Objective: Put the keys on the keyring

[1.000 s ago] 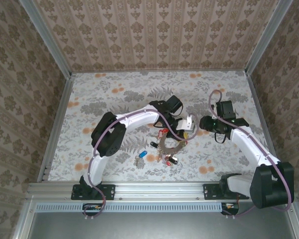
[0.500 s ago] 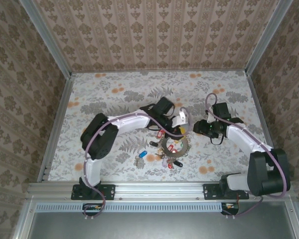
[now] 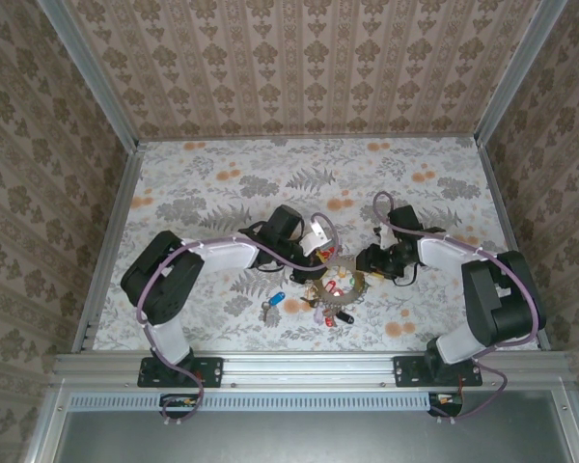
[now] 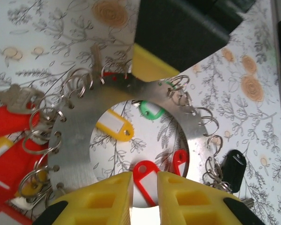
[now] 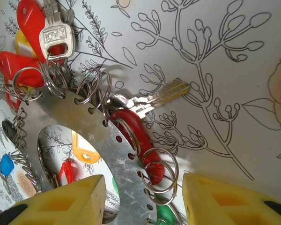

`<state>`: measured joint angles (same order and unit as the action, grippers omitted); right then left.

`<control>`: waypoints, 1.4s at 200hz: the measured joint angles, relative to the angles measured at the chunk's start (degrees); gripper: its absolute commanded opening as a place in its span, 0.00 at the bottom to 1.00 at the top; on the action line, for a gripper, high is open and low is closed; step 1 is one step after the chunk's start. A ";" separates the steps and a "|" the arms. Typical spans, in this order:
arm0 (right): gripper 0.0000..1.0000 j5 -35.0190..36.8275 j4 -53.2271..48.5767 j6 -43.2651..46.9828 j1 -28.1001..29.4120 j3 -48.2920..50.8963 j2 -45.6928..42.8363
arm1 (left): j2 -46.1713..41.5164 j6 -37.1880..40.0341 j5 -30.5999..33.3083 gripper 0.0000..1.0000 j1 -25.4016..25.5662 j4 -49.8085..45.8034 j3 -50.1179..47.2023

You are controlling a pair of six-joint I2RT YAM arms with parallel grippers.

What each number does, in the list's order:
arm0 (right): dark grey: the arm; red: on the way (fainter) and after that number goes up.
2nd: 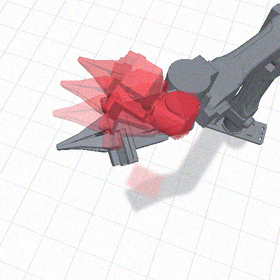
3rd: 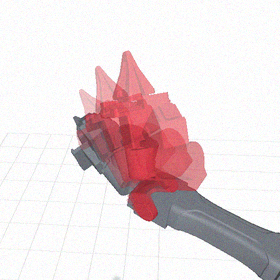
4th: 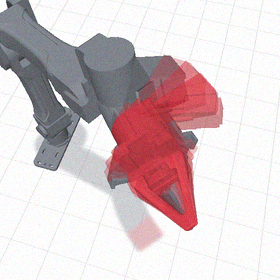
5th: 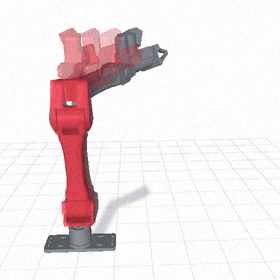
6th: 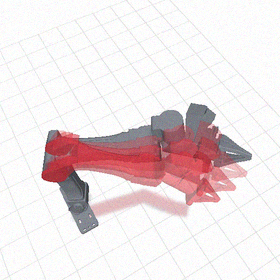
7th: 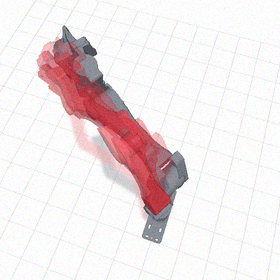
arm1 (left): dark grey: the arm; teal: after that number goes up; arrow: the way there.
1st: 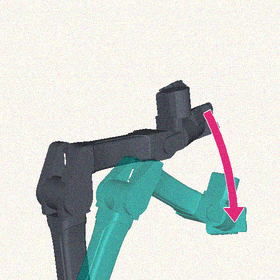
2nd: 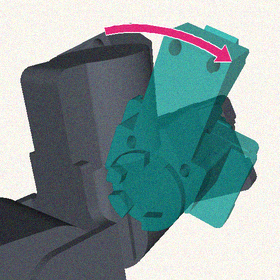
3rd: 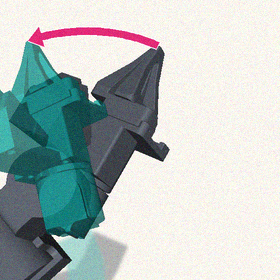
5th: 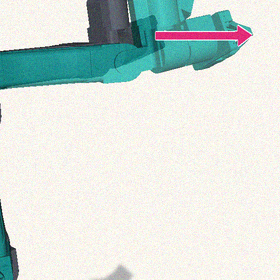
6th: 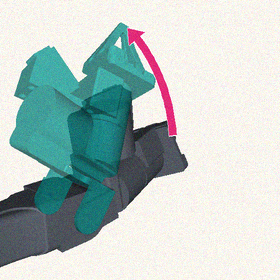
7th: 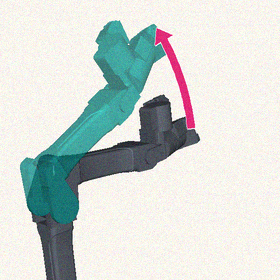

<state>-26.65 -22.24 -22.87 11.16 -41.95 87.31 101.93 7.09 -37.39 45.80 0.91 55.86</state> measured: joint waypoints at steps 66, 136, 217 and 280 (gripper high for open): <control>0.39 -2.08 0.94 0.42 0.35 0.46 2.29 | 3.04 -2.47 3.06 0.24 -0.90 0.20 0.04; 0.29 -5.49 3.13 0.81 0.35 0.46 4.02 | 6.99 -5.68 2.58 0.24 -1.18 0.74 2.05; 0.10 -11.39 6.95 1.01 0.35 1.27 4.00 | 7.17 -7.04 3.21 0.23 -2.10 0.92 2.08; 0.20 -14.43 12.35 -2.54 -0.42 3.67 1.88 | 7.15 -8.15 3.17 0.20 -2.49 2.25 1.97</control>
<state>-41.08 -9.89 -25.41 10.74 -38.28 89.19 109.08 -1.06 -34.22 43.31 3.16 57.82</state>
